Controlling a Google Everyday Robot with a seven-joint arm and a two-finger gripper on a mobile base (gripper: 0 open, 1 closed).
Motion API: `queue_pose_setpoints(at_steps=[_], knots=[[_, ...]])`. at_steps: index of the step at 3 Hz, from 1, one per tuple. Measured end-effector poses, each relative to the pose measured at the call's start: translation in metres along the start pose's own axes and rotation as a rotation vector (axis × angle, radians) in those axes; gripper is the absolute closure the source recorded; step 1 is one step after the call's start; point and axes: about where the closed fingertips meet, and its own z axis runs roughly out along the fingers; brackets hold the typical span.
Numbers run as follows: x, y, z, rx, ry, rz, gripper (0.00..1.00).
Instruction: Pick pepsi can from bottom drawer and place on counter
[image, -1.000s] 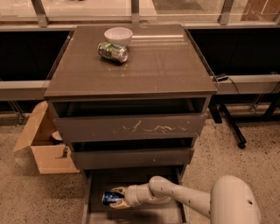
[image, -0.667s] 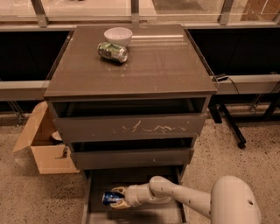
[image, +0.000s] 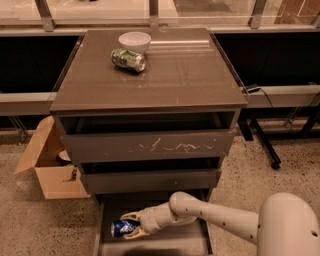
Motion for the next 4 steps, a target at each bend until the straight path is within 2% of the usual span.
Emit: queue_pose_setpoints(at_steps=[1, 2, 3, 4], knots=[[-0.052, 0.015, -0.032, -0.012, 0.020, -0.149, 1.00], [-0.106, 0.035, -0.070, 0.005, 0.033, -0.307, 1.00], [-0.112, 0.034, -0.072, 0.007, 0.030, -0.318, 1.00], [-0.186, 0.029, -0.103, 0.029, 0.011, -0.480, 1.00]])
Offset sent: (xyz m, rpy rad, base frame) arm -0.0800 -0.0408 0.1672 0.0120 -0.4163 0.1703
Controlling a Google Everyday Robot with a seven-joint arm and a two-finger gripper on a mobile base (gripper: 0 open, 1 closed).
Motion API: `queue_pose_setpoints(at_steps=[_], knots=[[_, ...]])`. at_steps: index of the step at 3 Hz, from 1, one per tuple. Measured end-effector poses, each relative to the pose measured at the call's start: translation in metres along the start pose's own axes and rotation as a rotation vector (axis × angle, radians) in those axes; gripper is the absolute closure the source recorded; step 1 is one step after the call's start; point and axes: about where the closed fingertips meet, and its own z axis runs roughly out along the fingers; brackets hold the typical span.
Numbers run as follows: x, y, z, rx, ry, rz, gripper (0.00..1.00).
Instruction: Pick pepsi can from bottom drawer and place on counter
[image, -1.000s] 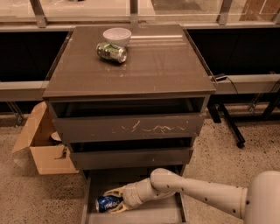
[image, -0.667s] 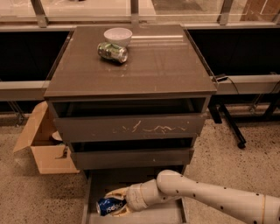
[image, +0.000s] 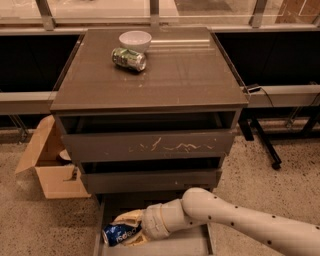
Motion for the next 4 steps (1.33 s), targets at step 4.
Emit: queue_pose_setpoints(at_steps=[4], knots=[[-0.076, -0.118, -0.108, 0.131, 0.045, -0.194, 1.00]])
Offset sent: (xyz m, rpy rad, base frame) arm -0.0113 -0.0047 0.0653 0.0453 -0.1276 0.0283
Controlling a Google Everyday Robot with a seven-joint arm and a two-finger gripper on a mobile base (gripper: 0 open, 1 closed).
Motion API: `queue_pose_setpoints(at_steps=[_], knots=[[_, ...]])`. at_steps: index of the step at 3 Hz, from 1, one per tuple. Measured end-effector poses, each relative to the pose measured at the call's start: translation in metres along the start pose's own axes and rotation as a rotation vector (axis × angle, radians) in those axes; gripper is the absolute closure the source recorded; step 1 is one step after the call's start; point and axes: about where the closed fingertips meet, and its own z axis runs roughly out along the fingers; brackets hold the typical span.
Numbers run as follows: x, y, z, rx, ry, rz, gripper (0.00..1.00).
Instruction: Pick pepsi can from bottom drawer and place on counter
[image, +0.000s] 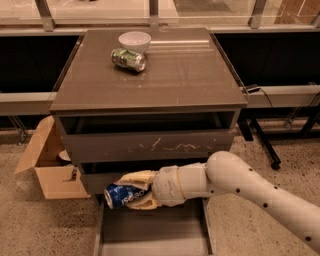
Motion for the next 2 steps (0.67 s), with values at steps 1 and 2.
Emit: queue_pose_setpoints(at_steps=[1, 2], knots=[[0.0032, -0.0522, -0.0409, -0.004, 0.054, 0.015, 1.00], [0.0032, -0.0523, -0.0410, -0.004, 0.054, 0.015, 1.00]])
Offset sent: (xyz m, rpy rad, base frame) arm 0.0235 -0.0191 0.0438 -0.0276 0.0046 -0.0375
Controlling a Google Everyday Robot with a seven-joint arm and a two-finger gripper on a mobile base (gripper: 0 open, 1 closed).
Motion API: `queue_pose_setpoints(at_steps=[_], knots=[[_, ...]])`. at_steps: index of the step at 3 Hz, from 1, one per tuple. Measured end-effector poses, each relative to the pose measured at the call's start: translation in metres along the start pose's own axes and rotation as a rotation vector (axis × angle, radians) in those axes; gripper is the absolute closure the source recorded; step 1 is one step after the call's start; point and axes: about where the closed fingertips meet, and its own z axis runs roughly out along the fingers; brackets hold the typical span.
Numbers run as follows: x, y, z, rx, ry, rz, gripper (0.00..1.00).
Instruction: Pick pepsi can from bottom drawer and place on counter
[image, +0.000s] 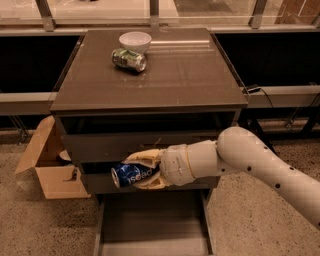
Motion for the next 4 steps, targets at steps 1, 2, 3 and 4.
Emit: queue_pose_setpoints(at_steps=[1, 2, 3, 4], knots=[[-0.009, -0.028, -0.030, 0.028, -0.022, -0.022, 1.00], [-0.015, -0.066, -0.078, 0.074, 0.017, -0.014, 1.00], [0.007, -0.111, -0.140, 0.151, 0.081, -0.001, 1.00], [0.011, -0.120, -0.142, 0.168, 0.079, -0.004, 1.00]])
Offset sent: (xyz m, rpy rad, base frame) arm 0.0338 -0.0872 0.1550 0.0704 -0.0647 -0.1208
